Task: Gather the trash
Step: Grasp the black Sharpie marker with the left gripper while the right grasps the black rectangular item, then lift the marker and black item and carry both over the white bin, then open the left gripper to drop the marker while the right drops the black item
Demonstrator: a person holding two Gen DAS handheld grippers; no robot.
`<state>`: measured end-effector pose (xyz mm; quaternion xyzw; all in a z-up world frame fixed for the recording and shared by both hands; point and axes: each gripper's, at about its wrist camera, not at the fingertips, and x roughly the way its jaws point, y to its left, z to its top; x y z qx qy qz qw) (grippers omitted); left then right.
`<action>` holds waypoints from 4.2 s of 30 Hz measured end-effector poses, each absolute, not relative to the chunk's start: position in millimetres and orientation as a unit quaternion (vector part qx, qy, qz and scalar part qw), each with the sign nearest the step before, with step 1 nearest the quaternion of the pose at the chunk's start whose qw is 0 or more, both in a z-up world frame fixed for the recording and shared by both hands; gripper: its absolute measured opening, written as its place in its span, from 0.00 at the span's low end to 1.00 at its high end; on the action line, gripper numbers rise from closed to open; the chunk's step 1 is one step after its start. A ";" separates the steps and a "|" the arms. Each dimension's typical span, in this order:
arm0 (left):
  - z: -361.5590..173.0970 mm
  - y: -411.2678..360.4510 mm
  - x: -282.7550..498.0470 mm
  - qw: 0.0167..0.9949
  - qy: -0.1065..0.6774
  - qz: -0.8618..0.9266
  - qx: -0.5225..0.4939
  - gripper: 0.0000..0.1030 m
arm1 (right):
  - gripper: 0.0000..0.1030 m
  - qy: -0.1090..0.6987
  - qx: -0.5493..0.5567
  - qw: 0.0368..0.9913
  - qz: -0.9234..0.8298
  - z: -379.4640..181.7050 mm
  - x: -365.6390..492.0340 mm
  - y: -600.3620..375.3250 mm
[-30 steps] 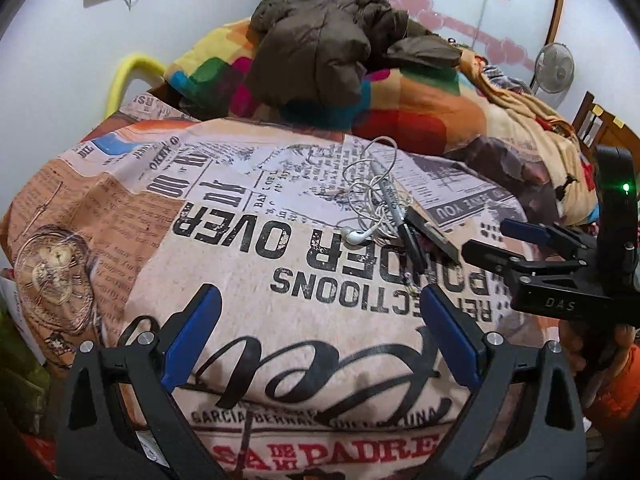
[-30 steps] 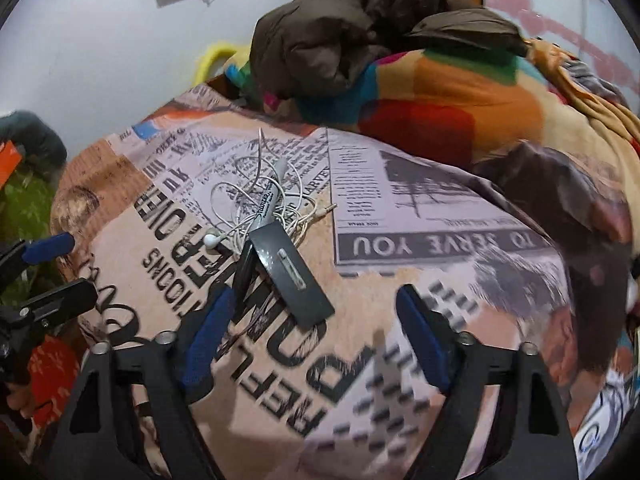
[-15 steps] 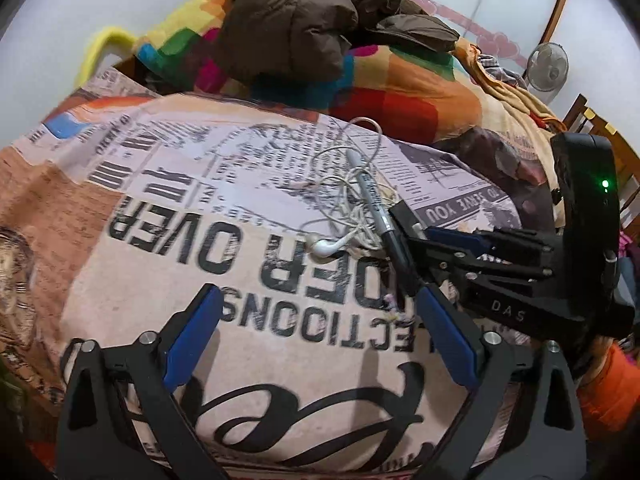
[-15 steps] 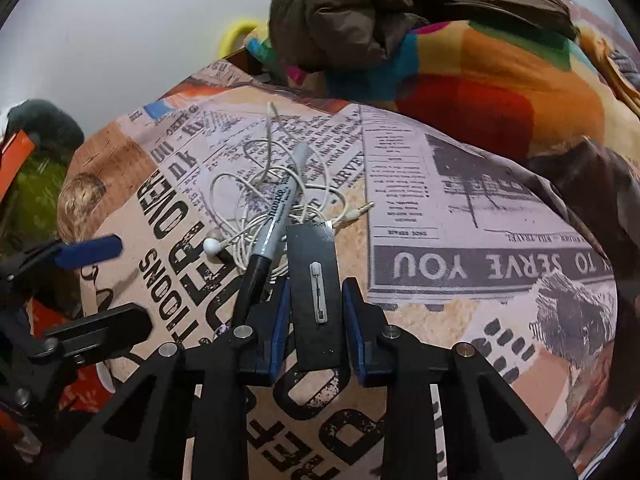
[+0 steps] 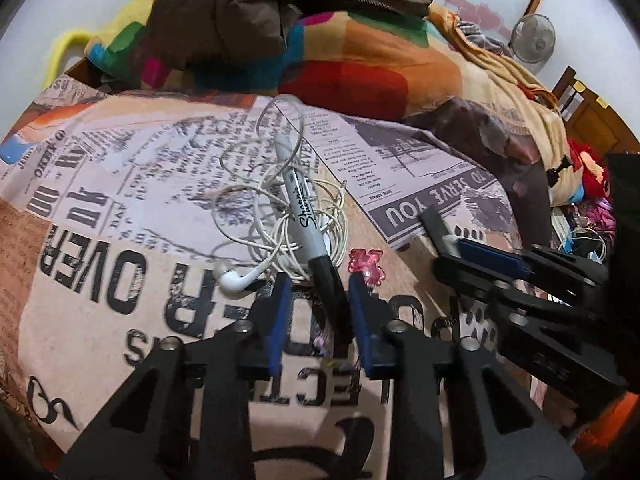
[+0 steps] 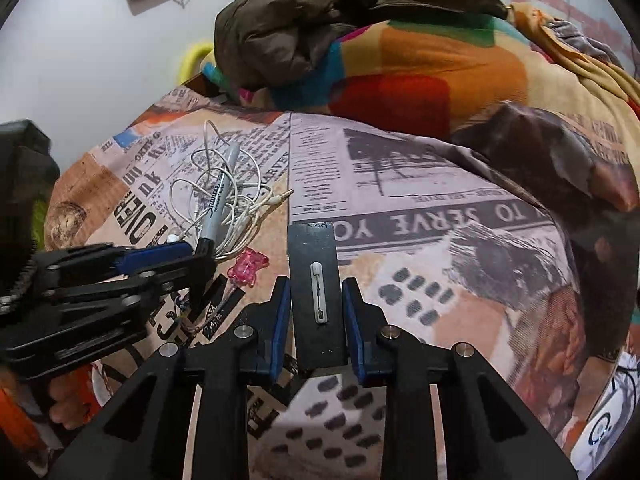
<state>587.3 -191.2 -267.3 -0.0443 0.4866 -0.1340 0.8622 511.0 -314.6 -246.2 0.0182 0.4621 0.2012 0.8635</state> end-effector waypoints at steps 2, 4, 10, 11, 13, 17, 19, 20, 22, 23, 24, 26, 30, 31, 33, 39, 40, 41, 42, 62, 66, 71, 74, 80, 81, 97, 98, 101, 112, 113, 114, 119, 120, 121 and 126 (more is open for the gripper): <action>-270.5 -194.6 590.3 0.864 0.487 -0.121 -0.041 0.25 | 0.23 0.458 0.024 0.867 0.197 -243.4 508.2 -318.1; -272.1 -198.1 591.6 0.867 0.485 -0.110 -0.036 0.21 | 0.23 0.456 0.033 0.867 0.198 -242.0 506.0 -320.2; -270.3 -204.4 587.5 0.870 0.481 -0.106 -0.022 0.11 | 0.23 0.457 0.055 0.866 0.194 -239.9 498.4 -323.8; -268.4 -203.8 585.9 0.869 0.482 -0.110 -0.023 0.11 | 0.23 0.457 0.058 0.866 0.194 -238.8 497.1 -324.3; -263.1 -201.8 582.8 0.867 0.484 -0.117 -0.029 0.11 | 0.23 0.455 0.059 0.867 0.194 -234.8 492.8 -325.1; -248.8 -195.1 570.3 0.865 0.484 -0.128 -0.036 0.11 | 0.23 0.450 0.061 0.870 0.192 -225.3 486.4 -326.5; -242.7 -191.8 562.6 0.863 0.486 -0.133 -0.033 0.11 | 0.23 0.448 0.062 0.871 0.193 -219.3 482.1 -325.6; -239.8 -189.9 557.6 0.862 0.488 -0.135 -0.031 0.11 | 0.23 0.447 0.061 0.871 0.193 -217.2 480.4 -324.6; -236.2 -186.7 547.1 0.860 0.491 -0.140 -0.026 0.11 | 0.23 0.444 0.060 0.873 0.194 -211.0 474.4 -322.5; -234.3 -184.2 540.3 0.860 0.491 -0.138 -0.020 0.11 | 0.23 0.442 0.058 0.873 0.195 -208.2 471.3 -320.9; -233.1 -182.4 534.7 0.860 0.491 -0.138 -0.015 0.11 | 0.23 0.441 0.057 0.874 0.194 -205.9 468.9 -319.5; -229.8 -175.2 519.9 0.859 0.493 -0.137 -0.009 0.11 | 0.23 0.438 0.056 0.876 0.196 -199.8 464.3 -316.7; -218.3 -157.5 494.5 0.863 0.487 -0.132 -0.013 0.11 | 0.23 0.431 0.053 0.879 0.199 -186.0 454.3 -306.8; -214.2 -151.8 488.4 0.865 0.484 -0.130 -0.017 0.11 | 0.23 0.428 0.051 0.880 0.200 -182.0 451.1 -303.2; -204.3 -140.3 475.7 0.872 0.473 -0.123 -0.022 0.11 | 0.23 0.424 0.048 0.881 0.205 -174.8 445.3 -295.6; -172.4 -103.7 442.7 0.892 0.439 -0.100 -0.039 0.11 | 0.23 0.406 0.035 0.886 0.221 -149.2 426.1 -266.0; -167.7 -97.3 437.6 0.895 0.433 -0.096 -0.040 0.11 | 0.23 0.403 0.034 0.887 0.224 -145.0 423.5 -261.1; -162.0 -89.8 432.3 0.899 0.427 -0.091 -0.043 0.11 | 0.23 0.399 0.032 0.887 0.229 -139.2 419.6 -253.5; -156.0 -81.4 426.6 0.902 0.420 -0.086 -0.047 0.11 | 0.23 0.397 0.030 0.888 0.231 -136.8 417.2 -249.3; -106.0 77.9 314.1 0.933 0.341 0.014 -0.112 0.11 | 0.23 0.359 -0.025 0.871 0.336 -84.6 345.6 -88.3; -109.0 111.7 289.7 0.932 0.338 0.041 -0.125 0.11 | 0.23 0.362 -0.042 0.858 0.363 -87.5 333.0 -53.4; -120.1 150.4 261.3 0.928 0.339 0.073 -0.139 0.11 | 0.23 0.369 -0.059 0.839 0.395 -94.9 314.1 -11.7; -134.0 173.8 241.6 0.923 0.341 0.097 -0.152 0.11 | 0.23 0.379 -0.066 0.825 0.413 -102.9 303.9 12.3; -172.4 215.7 211.4 0.903 0.360 0.133 -0.191 0.11 | 0.23 0.408 -0.089 0.794 0.441 -129.3 282.4 61.0; -179.6 221.1 207.3 0.900 0.364 0.137 -0.198 0.11 | 0.23 0.414 -0.094 0.789 0.444 -135.0 277.6 68.6; -325.2 261.8 174.9 0.820 0.474 0.175 -0.270 0.11 | 0.23 0.532 -0.150 0.706 0.443 -254.5 253.1 150.8; -339.8 262.4 174.1 0.811 0.485 0.174 -0.278 0.11 | 0.23 0.542 -0.155 0.701 0.437 -265.7 253.3 154.6; -370.2 263.8 175.6 0.791 0.510 0.175 -0.289 0.11 | 0.23 0.566 -0.163 0.686 0.426 -290.9 255.4 162.9; -461.0 272.1 186.0 0.728 0.574 0.170 -0.333 0.11 | 0.23 0.641 -0.200 0.647 0.362 -386.0 255.3 183.1; -466.9 274.0 187.5 0.723 0.578 0.171 -0.336 0.11 | 0.23 0.644 -0.202 0.647 0.356 -391.4 256.5 184.0; -470.9 275.8 189.3 0.721 0.581 0.172 -0.336 0.11 | 0.23 0.647 -0.203 0.647 0.350 -395.6 258.9 184.1; -476.9 277.2 196.5 0.724 0.577 0.171 -0.336 0.11 | 0.25 0.667 -0.181 0.630 0.354 -404.7 266.0 185.4; -476.0 276.9 198.9 0.726 0.575 0.169 -0.336 0.11 | 0.28 0.669 -0.178 0.627 0.357 -403.8 266.6 184.6; -475.1 276.7 200.8 0.728 0.574 0.172 -0.333 0.11 | 0.35 0.668 -0.178 0.627 0.360 -401.8 266.4 184.4; -471.6 275.3 209.7 0.726 0.588 0.172 -0.312 0.13 | 0.48 0.628 -0.215 0.649 0.370 -386.0 259.8 186.4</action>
